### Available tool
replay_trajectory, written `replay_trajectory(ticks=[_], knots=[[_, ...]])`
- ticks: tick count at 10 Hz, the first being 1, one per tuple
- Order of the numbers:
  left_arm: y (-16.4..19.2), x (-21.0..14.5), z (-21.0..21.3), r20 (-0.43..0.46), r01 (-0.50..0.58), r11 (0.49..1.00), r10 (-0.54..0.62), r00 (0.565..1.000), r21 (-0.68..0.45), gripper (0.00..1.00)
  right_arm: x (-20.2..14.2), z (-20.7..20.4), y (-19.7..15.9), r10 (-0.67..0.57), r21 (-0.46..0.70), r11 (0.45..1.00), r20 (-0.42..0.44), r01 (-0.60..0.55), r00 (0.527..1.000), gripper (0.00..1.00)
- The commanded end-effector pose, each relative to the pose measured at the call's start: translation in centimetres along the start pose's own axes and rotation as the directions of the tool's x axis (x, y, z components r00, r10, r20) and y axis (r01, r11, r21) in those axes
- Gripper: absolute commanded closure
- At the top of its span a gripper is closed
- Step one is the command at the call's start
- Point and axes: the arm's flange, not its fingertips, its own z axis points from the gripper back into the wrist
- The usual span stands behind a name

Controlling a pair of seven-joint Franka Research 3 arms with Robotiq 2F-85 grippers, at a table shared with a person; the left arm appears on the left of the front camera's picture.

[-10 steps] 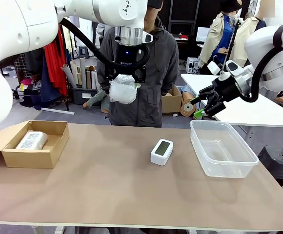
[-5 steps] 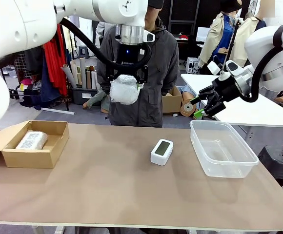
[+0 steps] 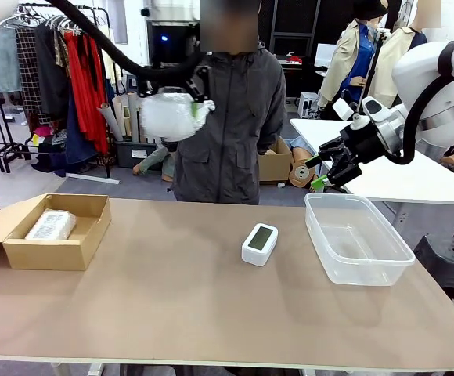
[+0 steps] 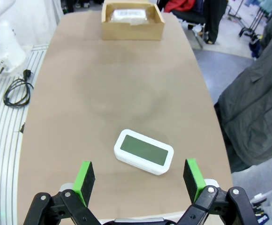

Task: Separate and place wrapped and unwrapped clocks.
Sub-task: If the picked Digital clock is wrapped, place it in the Package Box ; if not, place it in the Organizing box.

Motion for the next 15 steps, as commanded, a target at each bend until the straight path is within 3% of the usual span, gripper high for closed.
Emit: replay_trajectory(ticks=[1, 2, 5, 7, 8, 10, 11, 13, 14, 15], knots=[[3.2, -2.9, -0.9, -0.033, 0.011, 0.998, -0.009, 0.999, 0.065, 1.00, 0.1, 0.1, 0.0, 0.008, -0.007, 1.000, -0.004, -0.008, 1.000, 0.00], [5.4, -3.7, -0.9, -0.017, -0.039, 0.987, 0.042, 0.999, 0.157, 1.00, 0.1, 0.1, 0.0, 0.008, -0.007, 1.000, -0.004, -0.008, 1.000, 0.00], [9.5, -5.7, -2.3, -0.032, -0.134, 0.953, 0.148, 0.988, 0.272, 1.00, 0.1, 0.1, 0.0, 0.008, -0.007, 1.000, -0.004, -0.008, 1.000, 0.00], [12.0, -6.5, -4.4, 0.060, -0.232, 0.882, 0.228, 0.972, 0.410, 1.00, 0.1, 0.1, 0.0, 0.008, -0.007, 1.000, -0.004, -0.008, 1.000, 0.00], [12.8, -6.8, -5.3, 0.146, -0.266, 0.883, 0.226, 0.963, 0.386, 1.00, 0.1, 0.1, 0.0, 0.008, -0.007, 1.000, -0.004, -0.008, 1.000, 0.00], [14.5, -7.0, -6.6, 0.236, -0.312, 0.896, 0.244, 0.941, 0.317, 1.00, 0.1, 0.1, 0.0, 0.008, -0.007, 1.000, -0.004, -0.008, 1.000, 0.00], [15.6, -6.9, -7.2, 0.320, -0.399, 0.885, 0.316, 0.893, 0.240, 1.00, 0.1, 0.1, 0.0, 0.008, -0.007, 1.000, -0.004, -0.008, 1.000, 0.00], [17.0, -6.6, -7.5, 0.404, -0.506, 0.852, 0.419, 0.813, 0.134, 1.00, 0.1, 0.1, 0.0, 0.008, -0.007, 1.000, -0.004, -0.008, 1.000, 0.00], [15.5, -5.2, -6.1, 0.294, -0.399, 0.883, 0.323, 0.899, 0.248, 1.00, 0.1, 0.1, 0.0, 0.008, -0.007, 1.000, -0.004, -0.008, 1.000, 0.00], [15.5, -5.2, -6.1, 0.294, -0.399, 0.883, 0.323, 0.899, 0.248, 1.00, 0.1, 0.1, 0.0, 0.008, -0.007, 1.000, -0.004, -0.008, 1.000, 0.00]])
